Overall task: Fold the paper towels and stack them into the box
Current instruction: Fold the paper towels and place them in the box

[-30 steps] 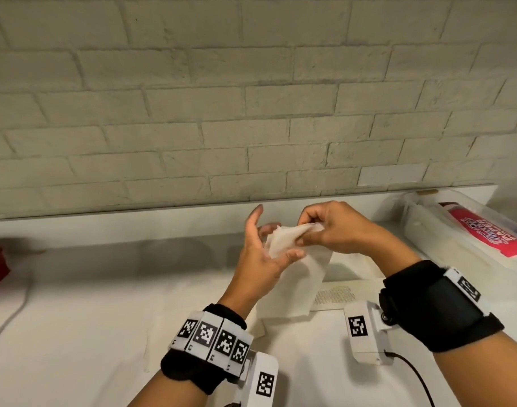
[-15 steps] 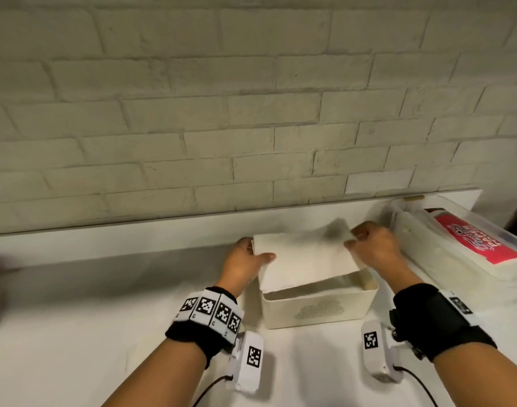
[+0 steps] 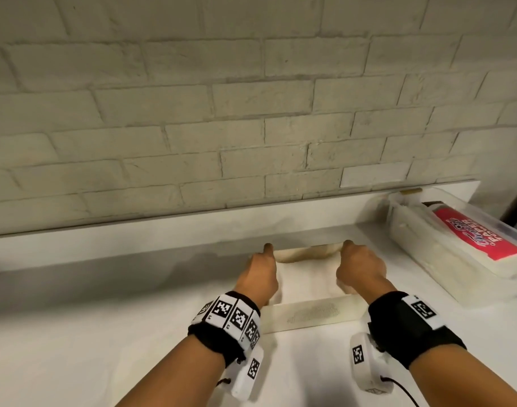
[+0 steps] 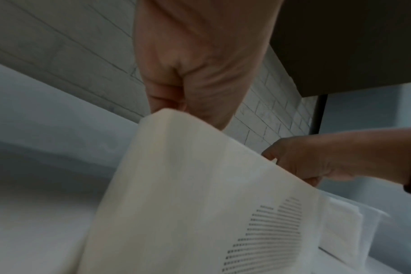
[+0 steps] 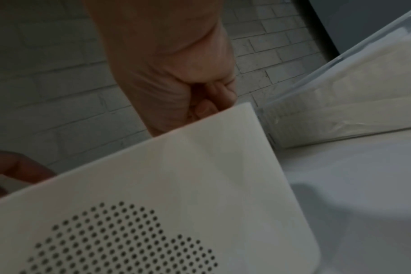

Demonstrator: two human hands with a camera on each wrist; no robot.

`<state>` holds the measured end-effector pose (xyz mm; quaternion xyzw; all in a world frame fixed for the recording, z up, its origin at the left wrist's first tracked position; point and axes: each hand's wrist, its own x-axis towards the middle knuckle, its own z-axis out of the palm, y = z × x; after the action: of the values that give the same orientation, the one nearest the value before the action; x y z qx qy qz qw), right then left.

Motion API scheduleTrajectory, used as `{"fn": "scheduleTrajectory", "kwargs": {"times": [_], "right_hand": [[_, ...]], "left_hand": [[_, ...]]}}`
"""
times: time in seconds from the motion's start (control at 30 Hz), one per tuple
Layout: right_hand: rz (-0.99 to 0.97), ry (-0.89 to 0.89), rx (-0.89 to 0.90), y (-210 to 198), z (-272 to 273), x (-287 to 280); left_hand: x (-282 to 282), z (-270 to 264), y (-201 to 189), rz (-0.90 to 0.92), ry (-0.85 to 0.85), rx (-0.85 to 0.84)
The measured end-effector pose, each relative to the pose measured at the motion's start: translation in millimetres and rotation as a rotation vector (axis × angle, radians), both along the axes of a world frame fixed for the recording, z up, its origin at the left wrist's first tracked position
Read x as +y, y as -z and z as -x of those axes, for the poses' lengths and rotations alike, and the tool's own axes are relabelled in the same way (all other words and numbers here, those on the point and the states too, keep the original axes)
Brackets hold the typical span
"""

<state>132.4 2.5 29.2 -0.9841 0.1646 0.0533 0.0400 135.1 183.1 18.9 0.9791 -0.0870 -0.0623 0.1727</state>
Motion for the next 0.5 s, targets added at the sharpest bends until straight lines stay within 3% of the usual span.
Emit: {"fn": "scheduleTrajectory", "kwargs": {"times": [0.23, 0.4, 0.5], "right_hand": [[0.062, -0.032, 0.028, -2, 6, 12], [-0.159, -0.038, -0.207, -17, 21, 26], [-0.349, -0.117, -0.325, -24, 37, 53]], "left_hand": [[-1, 16, -1, -0.312, 0.107, -0.232], [40, 20, -11, -0.005, -0.005, -0.267], [75, 29, -13, 0.029, -0.108, -0.133]]}}
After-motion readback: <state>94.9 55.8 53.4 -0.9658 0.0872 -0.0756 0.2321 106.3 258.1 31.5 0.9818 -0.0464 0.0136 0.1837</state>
